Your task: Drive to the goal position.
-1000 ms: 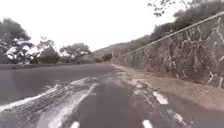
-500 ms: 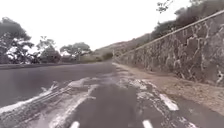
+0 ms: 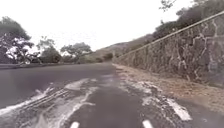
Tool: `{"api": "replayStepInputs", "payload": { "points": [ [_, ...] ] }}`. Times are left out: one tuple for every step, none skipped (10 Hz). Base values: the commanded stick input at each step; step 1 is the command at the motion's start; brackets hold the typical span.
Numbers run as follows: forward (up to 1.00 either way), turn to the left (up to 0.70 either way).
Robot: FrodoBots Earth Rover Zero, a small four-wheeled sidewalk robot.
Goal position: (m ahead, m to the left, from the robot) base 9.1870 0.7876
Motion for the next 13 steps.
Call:
{"api": "replayStepInputs", "payload": {
  "points": [
    [0.5,0.0],
    [0.5,0.0],
    [0.5,0.0],
    [0.5,0.0],
    [0.5,0.0],
    [0.5,0.0],
    [0.5,0.0],
    [0.5,0.0],
    [0.5,0.0],
    [0.5,0.0],
    [0.5,0.0],
    [0.5,0.0],
    [0.5,0.0]
  ]
}}
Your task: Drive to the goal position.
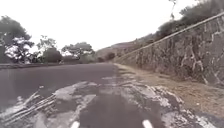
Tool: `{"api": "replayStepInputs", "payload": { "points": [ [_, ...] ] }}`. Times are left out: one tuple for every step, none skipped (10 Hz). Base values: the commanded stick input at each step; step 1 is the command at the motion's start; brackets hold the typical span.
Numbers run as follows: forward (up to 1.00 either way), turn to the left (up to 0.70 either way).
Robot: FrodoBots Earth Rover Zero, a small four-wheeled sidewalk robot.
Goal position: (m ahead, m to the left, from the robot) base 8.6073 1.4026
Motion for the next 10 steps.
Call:
{"api": "replayStepInputs", "payload": {
  "points": [
    [0.5,0.0],
    [0.5,0.0],
    [0.5,0.0],
    [0.5,0.0],
    [0.5,0.0],
    [0.5,0.0],
    [0.5,0.0],
    [0.5,0.0],
    [0.5,0.0],
    [0.5,0.0]
  ]
}}
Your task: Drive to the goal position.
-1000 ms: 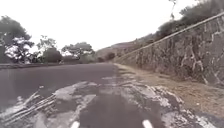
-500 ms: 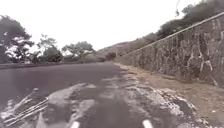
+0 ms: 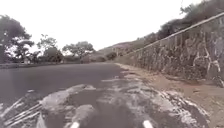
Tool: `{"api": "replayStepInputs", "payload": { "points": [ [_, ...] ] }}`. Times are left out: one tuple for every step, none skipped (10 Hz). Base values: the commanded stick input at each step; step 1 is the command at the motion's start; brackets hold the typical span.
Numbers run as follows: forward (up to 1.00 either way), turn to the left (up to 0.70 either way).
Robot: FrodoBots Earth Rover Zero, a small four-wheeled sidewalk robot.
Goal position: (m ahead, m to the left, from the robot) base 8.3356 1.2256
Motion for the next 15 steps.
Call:
{"api": "replayStepInputs", "payload": {
  "points": [
    [0.5,0.0],
    [0.5,-0.2],
    [0.5,-0.5],
    [0.5,-0.5],
    [0.5,-0.39],
    [0.5,-0.1],
    [0.5,0.0],
    [0.5,0.0],
    [0.5,0.0],
    [0.5,0.0],
    [0.5,0.0],
    [0.5,0.0],
    [0.5,0.0],
    [0.5,0.0],
    [0.5,0.0]
  ]
}}
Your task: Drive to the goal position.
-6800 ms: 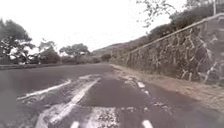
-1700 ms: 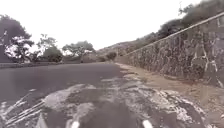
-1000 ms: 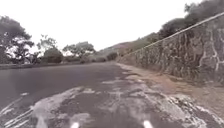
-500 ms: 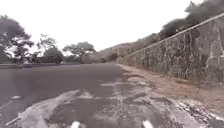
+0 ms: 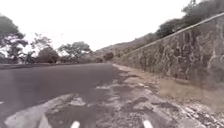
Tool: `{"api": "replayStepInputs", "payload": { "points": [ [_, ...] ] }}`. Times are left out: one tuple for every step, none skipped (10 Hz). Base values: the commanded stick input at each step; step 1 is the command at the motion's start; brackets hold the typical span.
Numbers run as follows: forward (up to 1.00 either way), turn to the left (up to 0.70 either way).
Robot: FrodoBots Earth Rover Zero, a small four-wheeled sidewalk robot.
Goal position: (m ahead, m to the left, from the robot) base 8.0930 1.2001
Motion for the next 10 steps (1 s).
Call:
{"api": "replayStepInputs", "payload": {
  "points": [
    [0.5,0.0],
    [0.5,0.0],
    [0.5,0.0],
    [0.5,0.0],
    [0.5,0.0],
    [0.5,0.0],
    [0.5,0.0],
    [0.5,0.0],
    [0.5,0.0],
    [0.5,0.0]
  ]
}}
